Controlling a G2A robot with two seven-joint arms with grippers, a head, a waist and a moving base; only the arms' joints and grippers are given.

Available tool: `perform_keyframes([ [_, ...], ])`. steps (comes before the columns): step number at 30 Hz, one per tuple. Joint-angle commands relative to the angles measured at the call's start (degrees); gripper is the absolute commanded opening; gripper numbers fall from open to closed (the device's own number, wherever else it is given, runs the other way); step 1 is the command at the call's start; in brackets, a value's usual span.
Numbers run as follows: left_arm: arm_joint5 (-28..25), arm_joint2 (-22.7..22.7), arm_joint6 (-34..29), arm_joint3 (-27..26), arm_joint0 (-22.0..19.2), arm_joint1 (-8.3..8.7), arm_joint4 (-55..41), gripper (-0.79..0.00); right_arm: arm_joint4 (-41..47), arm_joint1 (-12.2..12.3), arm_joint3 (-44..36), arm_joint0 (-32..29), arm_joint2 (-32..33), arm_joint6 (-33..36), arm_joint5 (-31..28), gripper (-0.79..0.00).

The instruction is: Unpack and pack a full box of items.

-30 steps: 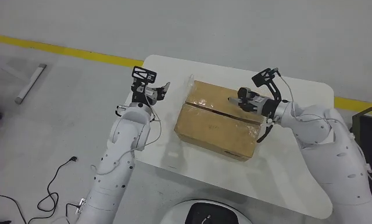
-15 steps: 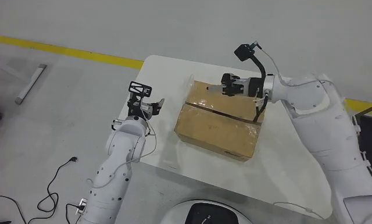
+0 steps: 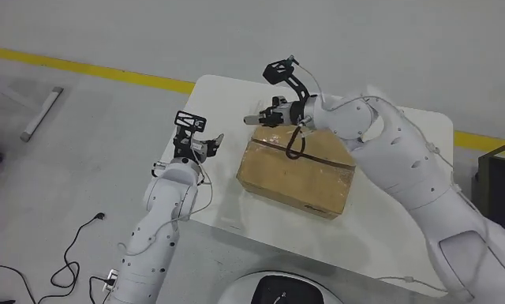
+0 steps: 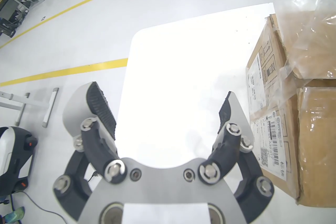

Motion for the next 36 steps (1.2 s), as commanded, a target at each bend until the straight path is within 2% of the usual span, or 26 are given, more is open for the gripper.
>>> perform_keyframes([
  [1,0.0,0.0,0.0,0.0,0.0,0.00,0.0,0.000,-0.5,-1.0,1.7,1.0,-1.7,-1.2,0.3,-0.135],
  [2,0.0,0.0,0.0,0.0,0.0,0.00,0.0,0.000,-0.6,-1.5,2.6,1.4,-2.5,-1.4,0.6,-0.185],
  [3,0.0,0.0,0.0,0.0,0.0,0.00,0.0,0.000,-0.8,-2.0,3.4,1.9,-3.1,-1.6,0.9,-0.274],
  [4,0.0,0.0,0.0,0.0,0.0,0.00,0.0,0.000,-0.9,-2.5,4.3,2.3,-3.7,-1.9,1.1,-0.397],
  [5,0.0,0.0,0.0,0.0,0.0,0.00,0.0,0.000,-0.7,-2.9,5.2,2.7,-4.3,-2.2,1.2,-0.431],
  [6,0.0,0.0,0.0,0.0,0.0,0.00,0.0,0.000,-0.7,-3.4,6.1,3.1,-4.8,-2.4,1.3,-0.505],
  [7,0.0,0.0,0.0,0.0,0.0,0.00,0.0,0.000,-0.7,-3.8,6.9,3.5,-5.2,-2.6,1.6,-0.523],
  [9,0.0,0.0,0.0,0.0,0.0,0.00,0.0,0.000,-0.5,-4.6,8.3,4.1,-5.9,-3.1,1.8,-0.763],
  [10,0.0,0.0,0.0,0.0,0.0,0.00,0.0,0.000,-0.6,-5.0,9.0,4.3,-6.3,-3.3,2.0,-0.785],
  [15,0.0,0.0,0.0,0.0,0.0,0.00,0.0,0.000,-0.8,-6.1,10.8,4.5,-6.7,-4.3,2.2,-0.785],
  [20,0.0,-0.1,0.6,-0.1,0.4,0.02,-0.1,0.000,-2.0,-5.7,9.4,2.8,-5.1,-5.0,2.5,-0.785],
  [25,-0.9,-0.4,0.6,-0.3,0.9,0.15,-0.1,0.000,-3.9,-4.1,5.4,-0.6,-1.8,-5.2,4.0,-0.785],
  [34,-0.1,0.1,-0.7,0.7,0.2,-0.03,-1.2,0.000,-5.5,-0.5,-4.8,-10.3,6.5,-3.4,7.2,-0.785],
  [35,0.1,0.0,-0.8,0.8,0.2,-0.04,-1.2,0.000,-5.6,-0.1,-5.7,-11.4,7.4,-3.2,7.4,-0.708],
  [36,0.2,0.0,-1.1,1.0,0.1,-0.06,-1.6,0.000,-5.8,0.2,-6.6,-12.4,8.2,-2.8,7.3,-0.720],
])
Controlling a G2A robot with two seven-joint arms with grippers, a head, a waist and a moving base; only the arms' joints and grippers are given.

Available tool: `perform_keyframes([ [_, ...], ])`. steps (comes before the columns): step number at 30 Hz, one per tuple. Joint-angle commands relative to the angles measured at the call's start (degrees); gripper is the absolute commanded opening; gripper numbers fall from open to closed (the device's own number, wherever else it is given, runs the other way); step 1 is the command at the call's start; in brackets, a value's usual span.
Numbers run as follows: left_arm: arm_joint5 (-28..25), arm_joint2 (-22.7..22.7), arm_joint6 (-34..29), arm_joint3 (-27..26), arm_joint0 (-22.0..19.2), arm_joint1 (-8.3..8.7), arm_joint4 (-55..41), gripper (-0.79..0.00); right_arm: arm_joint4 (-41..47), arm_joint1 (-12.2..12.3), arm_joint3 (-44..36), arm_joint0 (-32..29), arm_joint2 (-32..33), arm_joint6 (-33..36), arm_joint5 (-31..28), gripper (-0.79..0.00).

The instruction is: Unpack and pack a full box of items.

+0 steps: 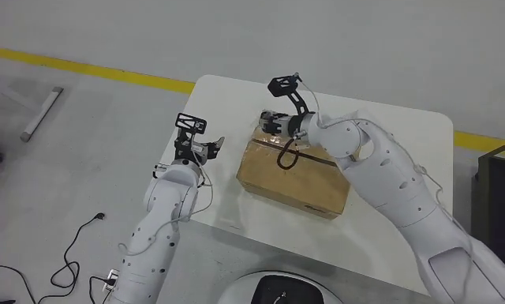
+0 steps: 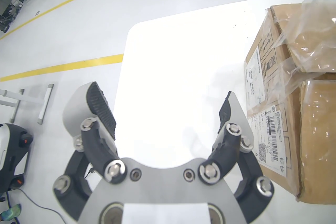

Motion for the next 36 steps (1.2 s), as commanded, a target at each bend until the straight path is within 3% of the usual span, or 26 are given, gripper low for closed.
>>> perform_keyframes([
  [1,0.3,-0.2,-0.5,0.3,-0.2,-0.05,-0.7,0.000,-0.3,0.7,-1.9,-2.3,2.0,0.9,0.3,-0.720],
  [4,0.5,-0.4,-0.6,0.6,-0.5,-0.06,-1.1,0.000,-0.4,1.6,-4.0,-4.8,4.5,1.9,0.6,-0.668],
  [9,0.6,0.1,-0.6,1.0,-0.8,-0.13,-1.2,0.000,-2.4,2.7,-7.3,-7.9,7.3,3.5,0.7,-0.668],
  [12,0.4,0.4,-0.5,1.2,-1.0,-0.18,-1.2,0.000,-3.0,3.1,-8.6,-9.5,8.6,4.0,0.8,-0.785],
  [23,0.5,0.5,-0.5,1.8,-1.6,-0.20,-1.3,0.000,-3.6,4.2,-11.7,-13.7,11.8,6.1,-0.9,-0.785],
  [27,0.4,0.6,-0.4,2.0,-1.7,-0.22,-1.3,0.000,-4.6,4.4,-11.6,-13.8,11.9,7.6,-3.1,-0.708],
  [30,0.4,0.6,-0.4,2.1,-1.8,-0.21,-1.4,0.000,-5.8,4.5,-11.4,-13.1,12.1,7.7,-4.9,-0.785],
  [36,0.2,0.6,-0.5,2.2,-1.9,-0.18,-1.1,0.000,-9.0,4.7,-10.9,-10.0,11.3,10.2,-14.0,-0.785],
])
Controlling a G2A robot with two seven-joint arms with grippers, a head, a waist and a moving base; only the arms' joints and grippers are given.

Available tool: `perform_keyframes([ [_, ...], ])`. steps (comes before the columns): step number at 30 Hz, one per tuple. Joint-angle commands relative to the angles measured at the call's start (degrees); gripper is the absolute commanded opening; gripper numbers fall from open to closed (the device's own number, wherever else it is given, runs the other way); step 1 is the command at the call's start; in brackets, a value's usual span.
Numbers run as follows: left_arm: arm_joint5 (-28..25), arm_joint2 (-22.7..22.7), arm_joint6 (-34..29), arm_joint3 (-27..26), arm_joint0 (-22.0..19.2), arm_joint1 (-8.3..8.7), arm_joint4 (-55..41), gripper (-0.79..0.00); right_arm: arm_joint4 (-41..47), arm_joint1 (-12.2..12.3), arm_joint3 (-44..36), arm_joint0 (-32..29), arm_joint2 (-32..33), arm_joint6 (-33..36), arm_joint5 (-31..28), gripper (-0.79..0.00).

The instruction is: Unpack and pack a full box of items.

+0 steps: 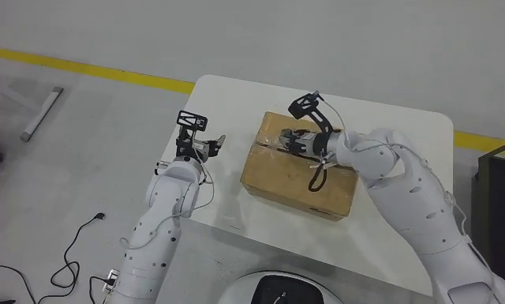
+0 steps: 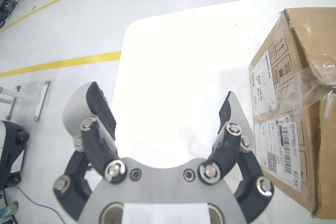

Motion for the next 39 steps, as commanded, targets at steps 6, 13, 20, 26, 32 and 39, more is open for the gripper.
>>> perform_keyframes([
  [6,-0.1,0.1,-0.2,0.2,-0.4,0.00,0.1,0.000,-1.2,0.0,3.1,4.5,-2.1,6.3,-10.6,-0.785],
  [13,-0.3,0.2,-0.3,0.7,-0.8,-0.01,0.2,0.000,1.6,-0.2,6.4,6.4,-2.0,5.1,-10.2,-0.086],
  [20,-0.4,0.3,-0.1,1.2,-1.3,-0.06,-0.1,0.000,8.8,0.3,7.1,5.9,1.3,5.1,-8.7,0.000],
  [26,-0.6,0.1,0.1,1.9,-1.4,-0.03,-0.4,0.000,13.8,1.2,6.0,4.3,4.8,7.4,-7.3,0.000],
  [32,-0.8,-0.3,0.3,2.0,-1.6,0.03,-0.7,0.000,9.6,2.5,3.9,2.4,7.3,10.0,-7.6,0.000],
  [39,-1.4,-0.4,0.6,2.2,-1.7,0.09,-0.9,0.000,5.7,4.0,1.9,-0.1,10.5,12.4,-9.6,0.000],
])
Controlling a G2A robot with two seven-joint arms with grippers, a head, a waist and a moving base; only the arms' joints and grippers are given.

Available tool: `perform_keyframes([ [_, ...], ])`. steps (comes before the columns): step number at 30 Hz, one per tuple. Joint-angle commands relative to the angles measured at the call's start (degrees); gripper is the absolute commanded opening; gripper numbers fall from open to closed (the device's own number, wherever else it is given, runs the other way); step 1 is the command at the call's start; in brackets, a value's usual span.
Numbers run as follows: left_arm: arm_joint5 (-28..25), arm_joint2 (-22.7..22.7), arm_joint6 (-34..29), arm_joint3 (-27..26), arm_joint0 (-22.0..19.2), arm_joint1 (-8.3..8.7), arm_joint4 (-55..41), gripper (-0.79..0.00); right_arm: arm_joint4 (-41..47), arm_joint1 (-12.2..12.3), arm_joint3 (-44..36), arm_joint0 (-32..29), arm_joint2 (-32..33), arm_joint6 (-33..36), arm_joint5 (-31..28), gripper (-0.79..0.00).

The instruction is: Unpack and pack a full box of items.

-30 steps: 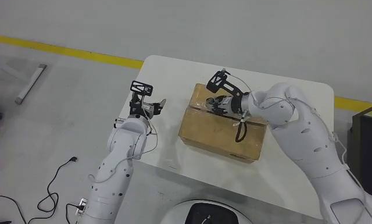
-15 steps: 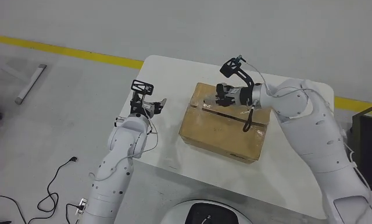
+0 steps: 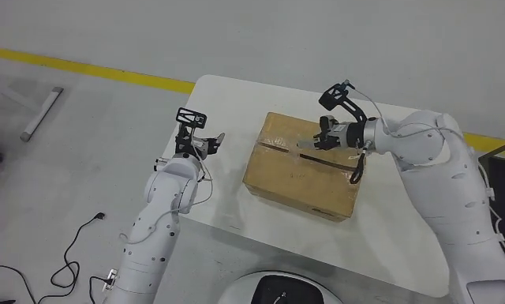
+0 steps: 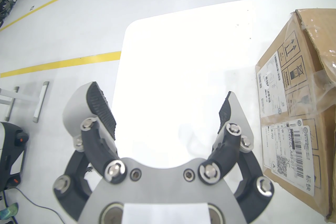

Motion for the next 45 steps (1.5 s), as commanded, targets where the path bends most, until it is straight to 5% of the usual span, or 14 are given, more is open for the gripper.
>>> perform_keyframes([
  [1,-0.4,0.0,0.1,0.0,-0.1,0.03,0.0,0.000,-1.5,0.6,-0.5,-0.9,1.2,1.1,-1.3,0.000],
  [14,-1.5,0.4,0.0,0.1,-0.2,0.13,0.2,0.000,-5.9,3.3,-2.8,-4.0,8.5,2.3,-5.2,0.000],
  [20,-1.4,0.5,-0.2,-0.1,-0.1,0.16,0.2,0.000,0.9,4.1,-6.2,-7.0,12.0,0.1,-6.2,0.000],
  [31,-0.8,0.2,-0.1,-0.9,0.8,0.26,0.4,0.000,4.4,4.4,-9.3,-14.2,6.6,-2.0,-15.1,0.000],
  [33,-0.8,0.2,-0.2,-1.1,0.9,0.27,0.4,0.000,4.4,4.4,-8.9,-14.2,5.4,-2.8,-16.8,-0.132],
  [38,-0.6,0.3,-0.5,-1.4,1.1,0.30,0.5,0.000,4.0,4.4,-7.0,-13.3,2.3,-3.4,-18.7,-0.160],
  [41,-0.6,0.4,-0.5,-1.5,1.2,0.30,0.6,0.000,4.5,4.3,-6.3,-12.8,0.8,-3.7,-19.1,-0.246],
  [42,-0.6,0.4,-0.5,-1.5,1.2,0.30,0.7,0.000,4.5,4.3,-6.3,-12.6,0.3,-3.9,-19.3,-0.400],
  [45,-0.4,0.4,-0.6,-1.6,1.2,0.30,0.6,0.000,4.8,4.4,-6.3,-12.1,-0.7,-4.3,-19.6,-0.449],
])
